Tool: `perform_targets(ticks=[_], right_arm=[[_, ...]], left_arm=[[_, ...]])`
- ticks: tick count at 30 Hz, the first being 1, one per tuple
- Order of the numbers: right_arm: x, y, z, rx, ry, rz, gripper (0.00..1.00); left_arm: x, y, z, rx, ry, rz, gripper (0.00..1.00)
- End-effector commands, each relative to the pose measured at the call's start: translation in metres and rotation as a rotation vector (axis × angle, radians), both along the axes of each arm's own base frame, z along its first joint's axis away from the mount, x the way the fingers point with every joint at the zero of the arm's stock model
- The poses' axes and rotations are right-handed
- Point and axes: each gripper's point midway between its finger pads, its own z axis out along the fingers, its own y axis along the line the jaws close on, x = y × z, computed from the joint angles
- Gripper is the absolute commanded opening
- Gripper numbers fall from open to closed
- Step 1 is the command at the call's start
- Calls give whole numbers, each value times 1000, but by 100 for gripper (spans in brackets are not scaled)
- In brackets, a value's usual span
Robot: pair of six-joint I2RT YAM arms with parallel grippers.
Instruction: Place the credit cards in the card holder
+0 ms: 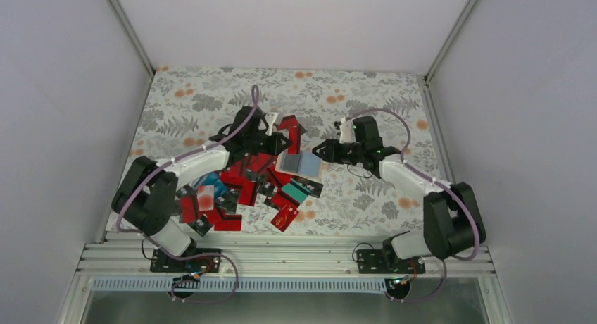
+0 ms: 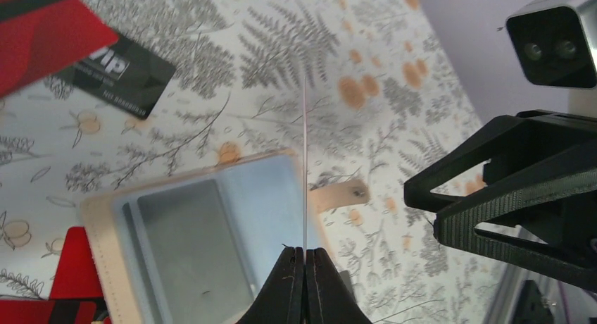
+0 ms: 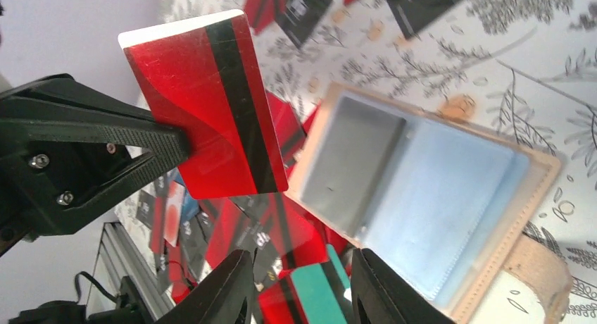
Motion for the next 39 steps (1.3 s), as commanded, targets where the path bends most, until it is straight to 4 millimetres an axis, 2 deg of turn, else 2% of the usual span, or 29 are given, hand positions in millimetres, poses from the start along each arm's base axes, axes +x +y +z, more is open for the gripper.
perform_targets(ticks=[1, 9, 16, 18, 26, 39], right_arm=[[2, 2, -28, -25, 87, -21, 37], [9, -4, -76, -117, 199, -57, 30], [10, -12, -99, -175, 240, -80, 28], [8, -16, -114, -203, 272, -92, 28], [6, -24, -128, -233, 298, -106, 28], [7, -24, -131, -228, 308, -99, 26]], left_arm=[[8, -3, -20, 37, 24, 9, 2], [12, -13, -49, 38, 103, -9, 2], [16, -20, -69, 39, 145, -18, 3], [17, -21, -73, 41, 152, -17, 2], [17, -26, -86, 36, 188, -32, 2], [7, -26, -97, 12, 254, -38, 3]])
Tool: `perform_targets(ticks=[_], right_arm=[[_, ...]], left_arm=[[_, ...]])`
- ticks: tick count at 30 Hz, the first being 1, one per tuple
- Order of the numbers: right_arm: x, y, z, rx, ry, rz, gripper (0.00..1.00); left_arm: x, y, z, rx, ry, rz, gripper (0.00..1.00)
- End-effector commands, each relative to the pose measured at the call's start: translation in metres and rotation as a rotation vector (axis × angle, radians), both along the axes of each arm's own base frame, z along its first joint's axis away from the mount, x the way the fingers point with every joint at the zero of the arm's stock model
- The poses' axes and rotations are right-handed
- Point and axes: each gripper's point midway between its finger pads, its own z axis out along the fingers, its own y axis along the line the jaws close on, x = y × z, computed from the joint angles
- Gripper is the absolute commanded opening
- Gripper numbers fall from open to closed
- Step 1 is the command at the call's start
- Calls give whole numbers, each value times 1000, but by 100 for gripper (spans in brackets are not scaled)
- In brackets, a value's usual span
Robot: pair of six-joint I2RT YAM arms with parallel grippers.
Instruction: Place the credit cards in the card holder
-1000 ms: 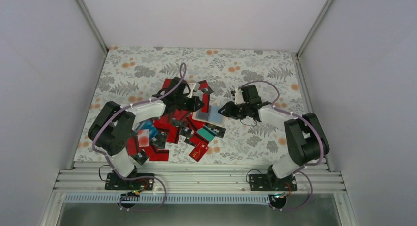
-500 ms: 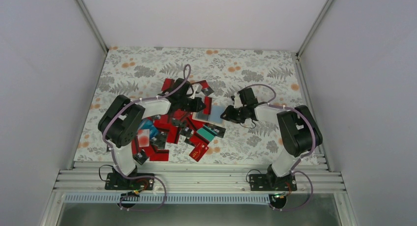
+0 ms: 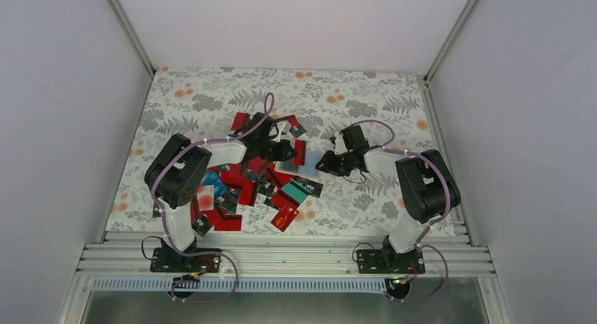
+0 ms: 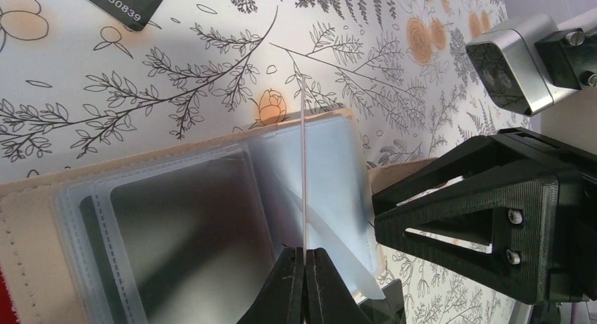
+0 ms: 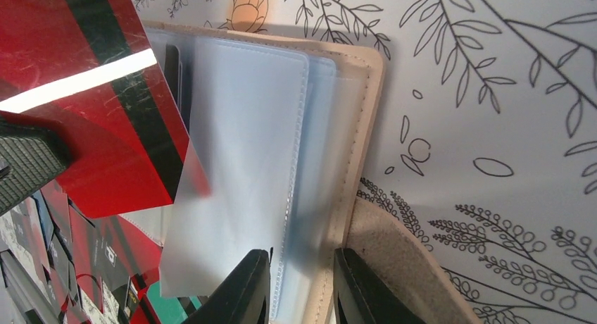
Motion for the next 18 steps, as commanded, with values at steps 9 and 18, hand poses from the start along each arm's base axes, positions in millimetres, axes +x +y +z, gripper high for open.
perform_targets(ticks=[9, 18], right_arm=[[2, -6, -7, -27, 4, -5, 26], [2, -3, -3, -6, 2, 4, 25]], left_arm=[[-8, 15, -14, 59, 120, 105, 2], [-14, 17, -25, 34, 220, 158, 2]])
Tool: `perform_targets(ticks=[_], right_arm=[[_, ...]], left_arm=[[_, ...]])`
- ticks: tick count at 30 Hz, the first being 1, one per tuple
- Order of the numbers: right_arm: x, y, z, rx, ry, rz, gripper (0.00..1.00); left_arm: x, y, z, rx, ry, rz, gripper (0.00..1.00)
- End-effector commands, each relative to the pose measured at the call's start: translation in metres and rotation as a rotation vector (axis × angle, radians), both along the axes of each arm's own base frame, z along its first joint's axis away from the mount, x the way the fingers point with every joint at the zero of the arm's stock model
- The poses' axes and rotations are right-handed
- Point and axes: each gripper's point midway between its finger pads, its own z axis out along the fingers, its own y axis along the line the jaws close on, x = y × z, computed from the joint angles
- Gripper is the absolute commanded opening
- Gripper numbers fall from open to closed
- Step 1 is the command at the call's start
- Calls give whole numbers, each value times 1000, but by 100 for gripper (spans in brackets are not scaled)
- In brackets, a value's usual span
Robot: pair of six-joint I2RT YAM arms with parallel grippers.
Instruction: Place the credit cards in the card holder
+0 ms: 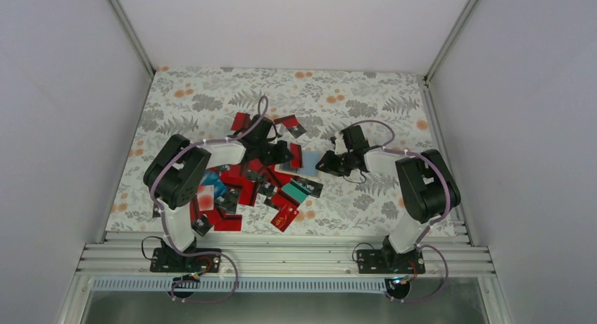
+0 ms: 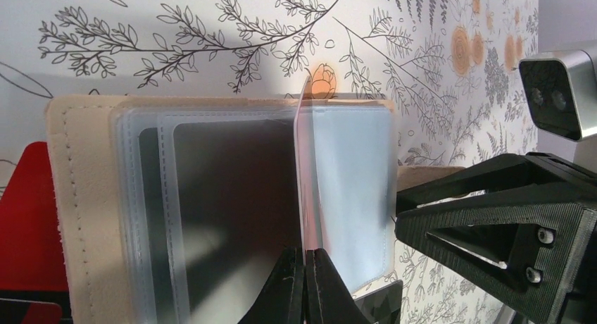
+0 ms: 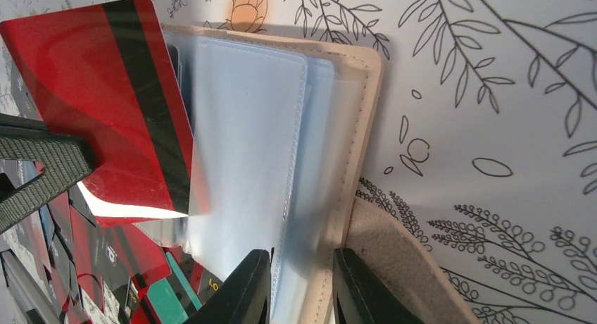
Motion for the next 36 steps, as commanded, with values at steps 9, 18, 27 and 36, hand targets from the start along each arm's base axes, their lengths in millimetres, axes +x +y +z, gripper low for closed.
perform_targets(ticks=[9, 18, 27, 36], right_arm=[[2, -1, -1, -4, -8, 14, 25], [6, 0, 9, 10, -35, 14, 25], [10, 1, 12, 17, -46, 25, 25], [11, 0, 17, 28, -63, 34, 22]], left_arm=[[-15, -1, -7, -11, 128, -3, 2], [-22, -11, -12, -29, 192, -112, 2], [-20, -12, -14, -17, 213, -166, 2], [-17, -16, -21, -12, 222, -201, 2]])
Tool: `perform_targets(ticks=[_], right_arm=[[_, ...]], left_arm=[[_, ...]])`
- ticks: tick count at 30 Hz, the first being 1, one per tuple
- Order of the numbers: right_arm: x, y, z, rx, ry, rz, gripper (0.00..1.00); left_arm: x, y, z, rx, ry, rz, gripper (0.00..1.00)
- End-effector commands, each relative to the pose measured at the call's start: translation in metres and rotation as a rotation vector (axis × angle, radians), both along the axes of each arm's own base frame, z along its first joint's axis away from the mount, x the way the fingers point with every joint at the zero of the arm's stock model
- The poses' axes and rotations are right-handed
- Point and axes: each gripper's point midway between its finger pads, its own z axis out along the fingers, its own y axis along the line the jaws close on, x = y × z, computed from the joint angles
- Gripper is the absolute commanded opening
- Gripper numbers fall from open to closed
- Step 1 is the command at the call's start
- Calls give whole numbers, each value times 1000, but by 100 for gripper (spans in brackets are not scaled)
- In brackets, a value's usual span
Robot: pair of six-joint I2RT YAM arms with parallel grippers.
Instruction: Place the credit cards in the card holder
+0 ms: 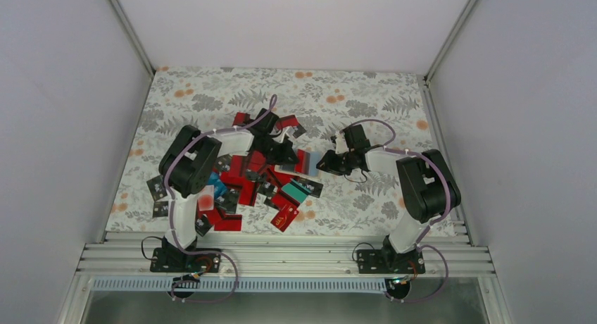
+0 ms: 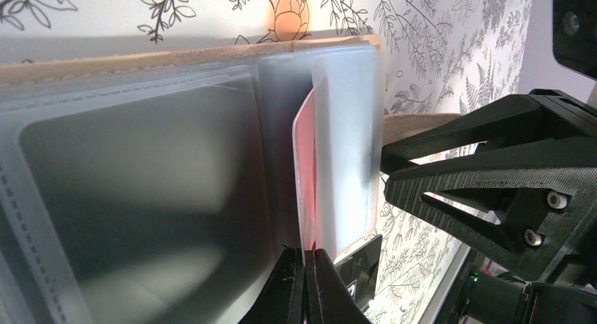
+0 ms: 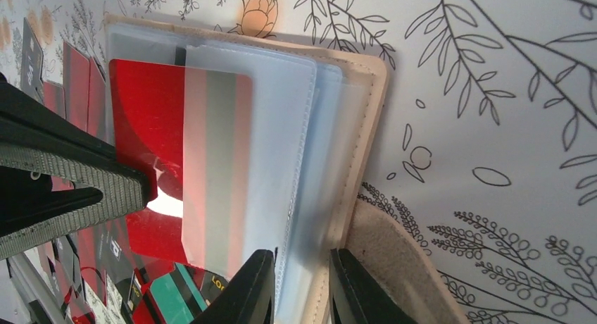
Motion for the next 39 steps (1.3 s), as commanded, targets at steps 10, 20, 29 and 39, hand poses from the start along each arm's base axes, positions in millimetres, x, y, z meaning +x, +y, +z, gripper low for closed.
perform_targets(ticks=[10, 20, 29, 39], right_arm=[[15, -6, 10, -32, -59, -12, 6], [11, -12, -8, -70, -22, -20, 4], [10, -11, -10, -64, -16, -10, 4], [10, -8, -8, -46, -20, -2, 5]], left_arm=[[-2, -1, -21, 42, 37, -37, 2], [-3, -7, -28, 53, 48, -54, 2], [-3, -11, -33, 55, 57, -63, 2], [-8, -16, -34, 50, 73, -60, 2]])
